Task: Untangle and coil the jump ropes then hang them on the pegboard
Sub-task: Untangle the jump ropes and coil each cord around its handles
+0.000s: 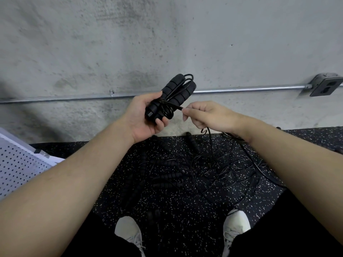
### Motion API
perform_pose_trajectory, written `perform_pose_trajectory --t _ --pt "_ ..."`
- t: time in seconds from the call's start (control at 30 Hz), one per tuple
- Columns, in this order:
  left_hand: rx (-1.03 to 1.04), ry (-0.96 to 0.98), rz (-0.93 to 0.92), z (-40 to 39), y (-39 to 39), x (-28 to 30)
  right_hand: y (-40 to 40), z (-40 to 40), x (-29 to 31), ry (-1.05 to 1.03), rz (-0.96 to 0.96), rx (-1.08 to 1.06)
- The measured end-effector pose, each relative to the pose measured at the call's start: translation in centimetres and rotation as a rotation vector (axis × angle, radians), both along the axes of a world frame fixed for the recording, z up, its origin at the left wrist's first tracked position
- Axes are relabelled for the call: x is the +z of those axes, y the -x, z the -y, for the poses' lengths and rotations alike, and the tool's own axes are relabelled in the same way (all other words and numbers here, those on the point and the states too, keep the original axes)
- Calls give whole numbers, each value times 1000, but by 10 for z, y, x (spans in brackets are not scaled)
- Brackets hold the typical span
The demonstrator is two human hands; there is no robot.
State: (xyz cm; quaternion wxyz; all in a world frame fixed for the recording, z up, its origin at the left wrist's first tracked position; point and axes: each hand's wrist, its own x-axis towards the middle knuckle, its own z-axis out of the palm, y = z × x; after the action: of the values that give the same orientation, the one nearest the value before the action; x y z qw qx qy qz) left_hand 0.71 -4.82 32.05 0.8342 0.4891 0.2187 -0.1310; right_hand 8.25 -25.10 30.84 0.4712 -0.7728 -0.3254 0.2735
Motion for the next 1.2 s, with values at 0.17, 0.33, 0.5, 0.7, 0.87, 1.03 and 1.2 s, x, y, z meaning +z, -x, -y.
perform_pose_trajectory --t 0.17,0.33,0.5,0.7,0.87,1.03,1.2 --pt "18 20 42 -1 6 6 0 8 1 81 57 -30" --pt "-74 8 114 -3 10 5 -2 9 0 158 106 -11" --pt "-238 -32 157 -8 11 3 -3 16 4 208 -3 72" --pt "-532 -327 114 -5 14 5 1 24 3 231 87 161" --pt "-791 -641 52 9 12 3 -7 10 -8 469 218 150" --pt "-889 -928 44 24 11 -5 -4 1 -5 446 283 210" --pt "-838 -1082 46 30 10 -8 -9 3 2 404 303 182"
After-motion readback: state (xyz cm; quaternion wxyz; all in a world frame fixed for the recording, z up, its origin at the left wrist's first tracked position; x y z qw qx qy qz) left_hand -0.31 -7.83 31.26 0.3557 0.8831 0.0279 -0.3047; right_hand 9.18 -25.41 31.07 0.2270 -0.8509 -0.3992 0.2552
